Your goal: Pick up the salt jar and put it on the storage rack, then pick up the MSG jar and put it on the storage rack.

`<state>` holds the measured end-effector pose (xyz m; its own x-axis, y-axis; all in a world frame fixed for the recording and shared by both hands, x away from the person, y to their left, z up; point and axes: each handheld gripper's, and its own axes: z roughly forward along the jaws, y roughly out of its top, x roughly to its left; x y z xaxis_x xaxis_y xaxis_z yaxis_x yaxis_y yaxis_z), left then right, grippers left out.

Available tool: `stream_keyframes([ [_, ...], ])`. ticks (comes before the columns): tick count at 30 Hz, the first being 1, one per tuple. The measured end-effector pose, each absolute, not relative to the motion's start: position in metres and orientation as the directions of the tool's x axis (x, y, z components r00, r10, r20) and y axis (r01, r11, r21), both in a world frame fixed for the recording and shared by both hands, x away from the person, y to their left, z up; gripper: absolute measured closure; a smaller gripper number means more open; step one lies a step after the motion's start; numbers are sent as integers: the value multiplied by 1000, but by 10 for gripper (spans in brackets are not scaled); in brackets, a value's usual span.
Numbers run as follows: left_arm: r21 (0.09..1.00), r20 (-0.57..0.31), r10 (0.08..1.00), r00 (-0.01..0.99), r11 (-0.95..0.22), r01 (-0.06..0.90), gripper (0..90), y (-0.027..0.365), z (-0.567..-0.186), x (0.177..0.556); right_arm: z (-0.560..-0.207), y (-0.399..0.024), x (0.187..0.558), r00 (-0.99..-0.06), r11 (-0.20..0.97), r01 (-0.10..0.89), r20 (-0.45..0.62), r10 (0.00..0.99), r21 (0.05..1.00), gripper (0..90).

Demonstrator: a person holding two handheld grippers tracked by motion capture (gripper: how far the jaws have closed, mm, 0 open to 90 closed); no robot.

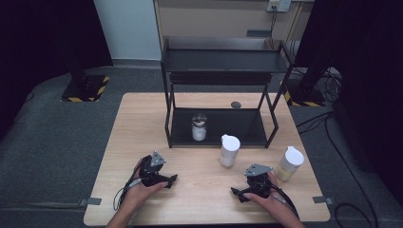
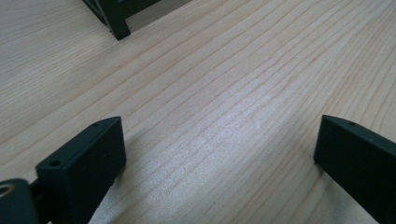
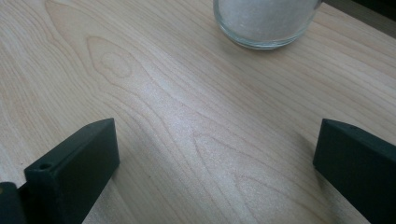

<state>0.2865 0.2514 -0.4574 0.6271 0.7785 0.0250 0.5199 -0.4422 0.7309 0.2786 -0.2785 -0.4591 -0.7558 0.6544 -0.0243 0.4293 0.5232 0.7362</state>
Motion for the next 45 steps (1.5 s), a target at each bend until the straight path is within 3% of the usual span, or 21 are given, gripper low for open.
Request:
stream_keyframes([
  [45,730,25,774,632,-446,517,0,254,-457,285,-459,-276,277,-744,516,439,-25,668,735,9],
])
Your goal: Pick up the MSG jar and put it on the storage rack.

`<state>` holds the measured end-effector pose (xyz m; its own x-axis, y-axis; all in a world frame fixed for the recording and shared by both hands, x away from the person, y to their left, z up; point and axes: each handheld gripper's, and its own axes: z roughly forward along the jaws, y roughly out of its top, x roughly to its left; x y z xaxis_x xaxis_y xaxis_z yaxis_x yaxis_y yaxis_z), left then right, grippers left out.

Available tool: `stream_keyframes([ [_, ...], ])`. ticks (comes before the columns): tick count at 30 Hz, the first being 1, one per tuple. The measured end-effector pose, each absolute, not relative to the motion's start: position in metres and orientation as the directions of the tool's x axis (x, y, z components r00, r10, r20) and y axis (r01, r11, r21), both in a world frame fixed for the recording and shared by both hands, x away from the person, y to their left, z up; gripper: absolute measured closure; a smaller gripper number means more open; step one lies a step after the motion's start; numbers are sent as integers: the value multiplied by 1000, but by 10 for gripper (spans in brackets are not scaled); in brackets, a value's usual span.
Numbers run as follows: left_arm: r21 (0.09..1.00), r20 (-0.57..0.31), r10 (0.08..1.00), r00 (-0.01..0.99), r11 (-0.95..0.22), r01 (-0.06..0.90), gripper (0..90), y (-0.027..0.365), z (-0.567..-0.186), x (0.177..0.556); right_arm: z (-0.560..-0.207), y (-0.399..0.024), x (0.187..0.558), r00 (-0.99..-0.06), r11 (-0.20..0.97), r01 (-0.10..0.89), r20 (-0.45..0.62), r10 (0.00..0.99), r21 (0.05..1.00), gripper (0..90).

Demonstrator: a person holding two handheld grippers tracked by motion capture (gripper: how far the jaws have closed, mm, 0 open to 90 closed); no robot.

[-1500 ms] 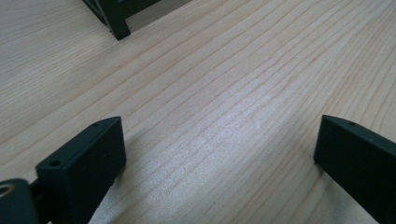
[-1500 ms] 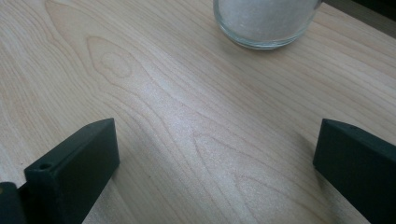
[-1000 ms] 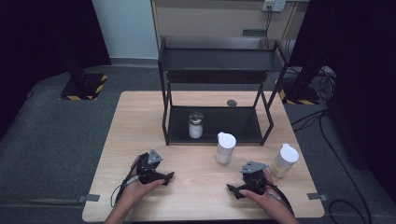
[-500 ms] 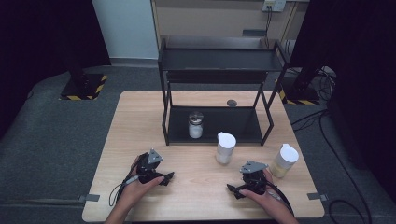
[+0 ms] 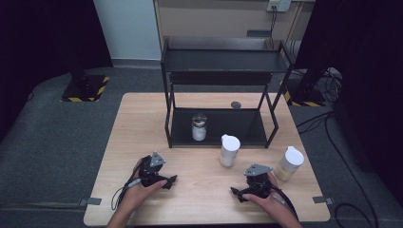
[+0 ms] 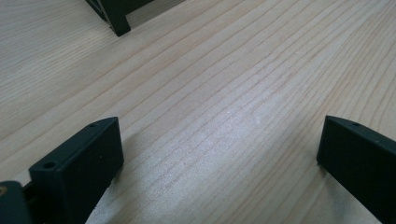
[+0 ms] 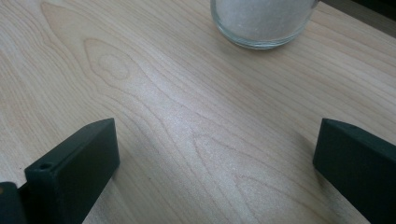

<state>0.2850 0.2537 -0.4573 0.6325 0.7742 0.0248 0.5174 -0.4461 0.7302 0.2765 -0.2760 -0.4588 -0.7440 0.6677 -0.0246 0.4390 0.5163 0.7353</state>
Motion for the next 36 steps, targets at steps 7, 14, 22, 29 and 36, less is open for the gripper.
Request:
stream_keyframes([
  [7,730,25,773,634,-447,517,0,254,-457,285,-455,-277,277,-738,513,444,-24,674,735,47],
  [14,730,25,773,634,-447,517,0,254,-457,285,-450,-278,274,-741,493,430,-16,671,756,44],
  [22,730,25,772,635,-448,516,0,254,-457,285,-439,-271,270,-736,487,423,-24,677,764,48],
  [29,730,25,771,636,-449,516,0,254,-457,285,-429,-270,267,-729,470,404,-34,684,785,52],
  [36,730,25,771,636,-449,516,0,254,-457,285,-422,-271,270,-719,449,389,-40,694,805,55],
])
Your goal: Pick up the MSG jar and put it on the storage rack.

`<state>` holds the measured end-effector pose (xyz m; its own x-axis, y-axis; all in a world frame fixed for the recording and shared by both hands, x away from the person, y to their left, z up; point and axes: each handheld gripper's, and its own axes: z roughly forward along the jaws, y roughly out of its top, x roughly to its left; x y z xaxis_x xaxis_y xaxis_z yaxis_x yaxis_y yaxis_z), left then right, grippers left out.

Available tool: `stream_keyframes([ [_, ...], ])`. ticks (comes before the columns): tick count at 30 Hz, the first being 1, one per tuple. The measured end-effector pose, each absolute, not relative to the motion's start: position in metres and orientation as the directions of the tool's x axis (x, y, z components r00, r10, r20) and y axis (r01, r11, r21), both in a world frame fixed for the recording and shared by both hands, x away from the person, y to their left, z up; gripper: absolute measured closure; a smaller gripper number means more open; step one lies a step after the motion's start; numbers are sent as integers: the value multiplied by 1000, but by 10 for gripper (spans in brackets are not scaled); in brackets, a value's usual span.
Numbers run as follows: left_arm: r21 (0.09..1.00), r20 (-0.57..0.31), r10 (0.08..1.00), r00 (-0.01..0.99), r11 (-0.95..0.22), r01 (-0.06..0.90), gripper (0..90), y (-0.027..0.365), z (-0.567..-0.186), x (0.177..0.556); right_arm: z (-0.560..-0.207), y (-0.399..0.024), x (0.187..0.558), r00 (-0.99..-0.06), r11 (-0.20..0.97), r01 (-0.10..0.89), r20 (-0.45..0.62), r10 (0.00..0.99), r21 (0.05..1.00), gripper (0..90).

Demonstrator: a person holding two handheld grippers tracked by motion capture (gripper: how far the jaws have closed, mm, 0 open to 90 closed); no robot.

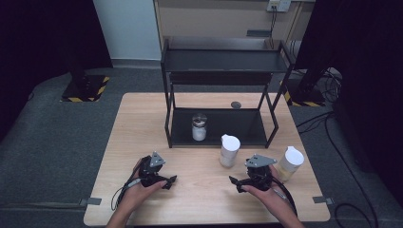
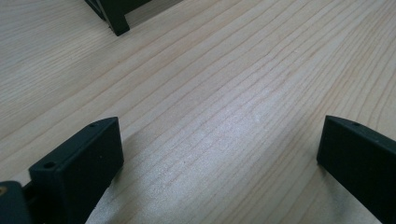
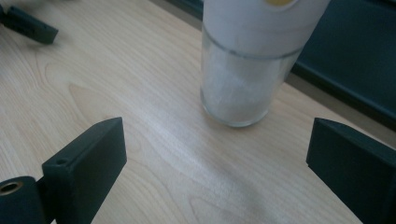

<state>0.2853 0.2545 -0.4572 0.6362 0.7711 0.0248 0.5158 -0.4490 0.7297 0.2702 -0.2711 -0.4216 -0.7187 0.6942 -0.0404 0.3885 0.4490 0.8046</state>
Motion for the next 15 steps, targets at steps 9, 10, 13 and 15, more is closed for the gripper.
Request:
stream_keyframes([
  [9,730,25,771,636,-449,516,0,254,-457,285,-421,-267,282,-704,409,394,-15,710,823,60],
  [10,730,25,771,636,-449,516,0,254,-457,285,-423,-267,283,-702,404,395,-12,712,825,62],
  [13,730,25,771,637,-449,515,0,255,-457,285,-426,-265,287,-700,398,397,-7,714,827,67],
  [15,730,25,770,637,-450,515,0,255,-457,285,-426,-264,289,-698,393,397,-5,716,830,75],
])
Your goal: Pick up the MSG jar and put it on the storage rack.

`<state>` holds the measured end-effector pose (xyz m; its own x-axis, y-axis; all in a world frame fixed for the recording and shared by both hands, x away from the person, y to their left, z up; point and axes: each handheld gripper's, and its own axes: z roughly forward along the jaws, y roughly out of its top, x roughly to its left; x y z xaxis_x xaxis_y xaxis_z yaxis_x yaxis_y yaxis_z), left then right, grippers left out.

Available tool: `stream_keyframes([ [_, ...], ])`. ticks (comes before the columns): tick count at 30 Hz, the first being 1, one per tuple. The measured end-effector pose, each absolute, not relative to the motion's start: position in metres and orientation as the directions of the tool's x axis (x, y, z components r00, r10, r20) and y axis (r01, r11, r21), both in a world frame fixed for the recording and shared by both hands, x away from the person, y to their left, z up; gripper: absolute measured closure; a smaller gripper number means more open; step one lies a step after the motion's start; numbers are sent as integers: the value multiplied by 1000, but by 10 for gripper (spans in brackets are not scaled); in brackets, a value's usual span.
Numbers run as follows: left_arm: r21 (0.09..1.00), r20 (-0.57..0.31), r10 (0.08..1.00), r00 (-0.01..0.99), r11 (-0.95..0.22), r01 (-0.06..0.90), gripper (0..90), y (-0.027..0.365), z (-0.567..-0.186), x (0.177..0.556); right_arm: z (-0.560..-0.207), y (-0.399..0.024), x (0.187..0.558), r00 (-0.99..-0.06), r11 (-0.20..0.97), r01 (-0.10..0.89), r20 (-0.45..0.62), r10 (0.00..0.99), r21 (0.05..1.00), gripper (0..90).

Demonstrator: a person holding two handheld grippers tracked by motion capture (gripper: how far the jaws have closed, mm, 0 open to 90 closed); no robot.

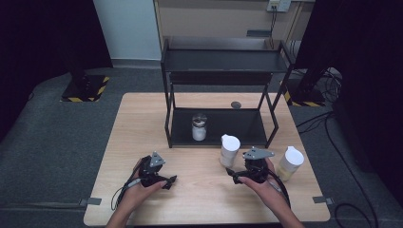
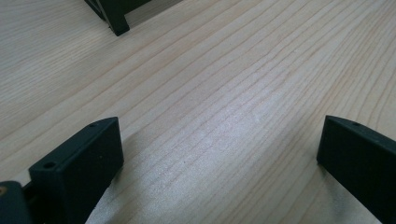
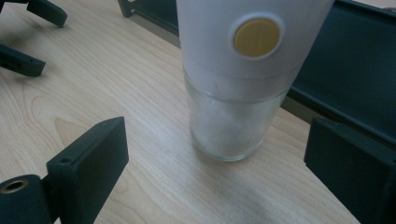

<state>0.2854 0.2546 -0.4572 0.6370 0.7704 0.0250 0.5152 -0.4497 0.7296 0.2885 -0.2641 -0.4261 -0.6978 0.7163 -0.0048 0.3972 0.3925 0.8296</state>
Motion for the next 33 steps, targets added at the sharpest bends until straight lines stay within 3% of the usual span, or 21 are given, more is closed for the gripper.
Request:
stream_keyframes([
  [19,730,25,770,637,-450,515,0,255,-457,285,-431,-255,306,-672,360,398,1,740,844,80],
  [33,730,25,770,637,-450,515,0,255,-457,285,-434,-249,315,-683,355,376,-3,730,856,158],
])
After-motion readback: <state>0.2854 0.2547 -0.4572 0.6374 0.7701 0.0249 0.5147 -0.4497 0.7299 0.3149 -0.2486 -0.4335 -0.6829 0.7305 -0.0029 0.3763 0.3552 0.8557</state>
